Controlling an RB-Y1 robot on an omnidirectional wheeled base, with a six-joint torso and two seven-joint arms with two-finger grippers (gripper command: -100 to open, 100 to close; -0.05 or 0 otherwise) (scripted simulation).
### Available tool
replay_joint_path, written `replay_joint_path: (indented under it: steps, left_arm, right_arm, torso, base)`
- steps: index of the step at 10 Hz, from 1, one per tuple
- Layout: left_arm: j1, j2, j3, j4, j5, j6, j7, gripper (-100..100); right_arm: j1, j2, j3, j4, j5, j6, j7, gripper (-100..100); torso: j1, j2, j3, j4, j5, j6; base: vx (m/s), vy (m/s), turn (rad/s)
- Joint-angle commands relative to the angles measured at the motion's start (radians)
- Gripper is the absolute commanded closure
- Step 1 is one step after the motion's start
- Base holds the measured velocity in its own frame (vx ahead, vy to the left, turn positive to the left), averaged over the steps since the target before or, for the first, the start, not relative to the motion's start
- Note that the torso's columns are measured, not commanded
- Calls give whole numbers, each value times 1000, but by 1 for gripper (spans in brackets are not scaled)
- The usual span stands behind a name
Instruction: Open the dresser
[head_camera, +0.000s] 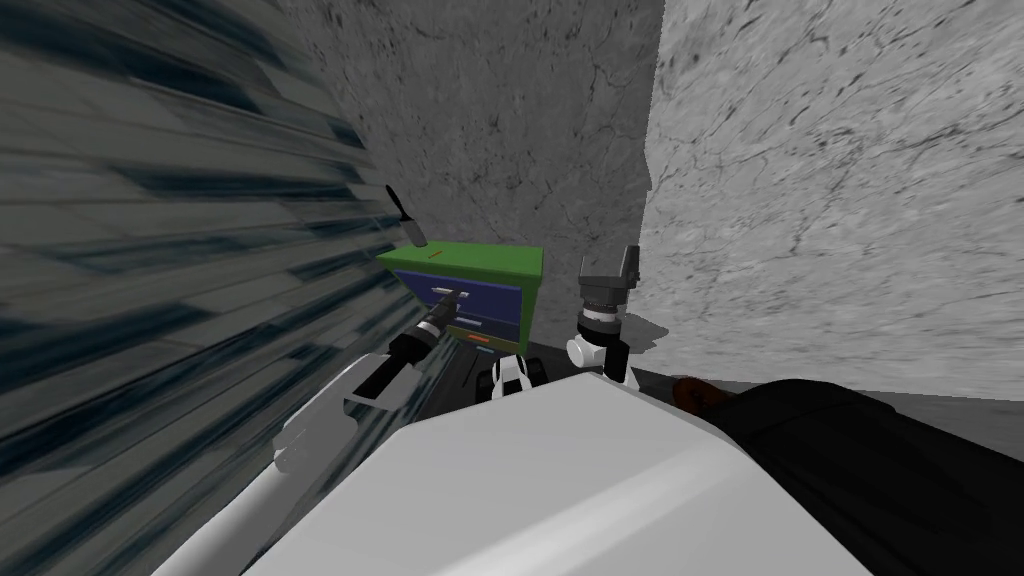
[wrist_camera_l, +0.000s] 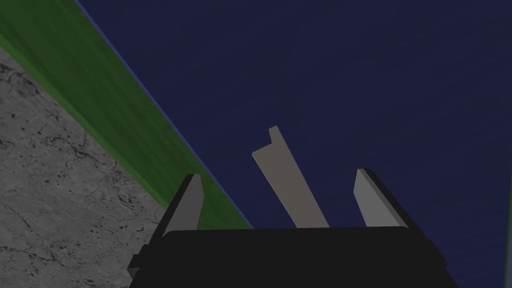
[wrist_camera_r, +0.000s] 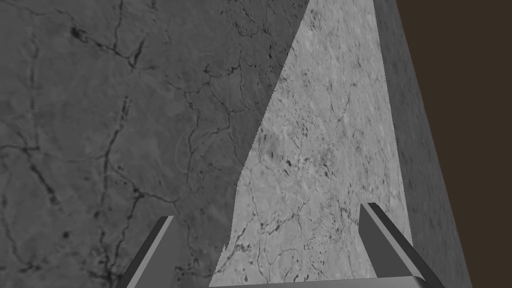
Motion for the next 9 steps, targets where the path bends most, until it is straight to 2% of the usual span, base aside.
replay_joint_path:
  steps: [1, 5, 6, 7, 9]
  left_arm:
    - [4, 10, 1, -16, 1, 9, 4, -100]
    - [-52, -6, 77, 94, 34, 34, 16, -100]
    - [-52, -1, 66, 86, 33, 28, 16, -100]
    - [-40, -2, 60, 69, 26, 29, 14, 100]
    - [-21, 3, 35, 32, 16, 21, 10, 100]
  right_arm:
    - [0, 0, 0, 0, 0, 0, 0, 0]
    - [0, 0, 0, 0, 0, 0, 0, 0]
    - [0, 0, 0, 0, 0, 0, 0, 0]
    - [0, 0, 0, 0, 0, 0, 0, 0]
    - [0, 0, 0, 0, 0, 0, 0, 0]
  torso:
    - [1, -1, -1, 0, 0, 0]
    - [0, 3, 2, 1, 0, 0]
    - [1, 1, 1, 0, 0, 0]
    - [2, -3, -2, -1, 1, -1]
    - [3, -6, -4, -2, 1, 0]
  base:
    - [0, 0, 0]
    - [-77, -11, -295]
    - [-37, -8, -39]
    - [9, 7, 206]
    - [59, 16, 247]
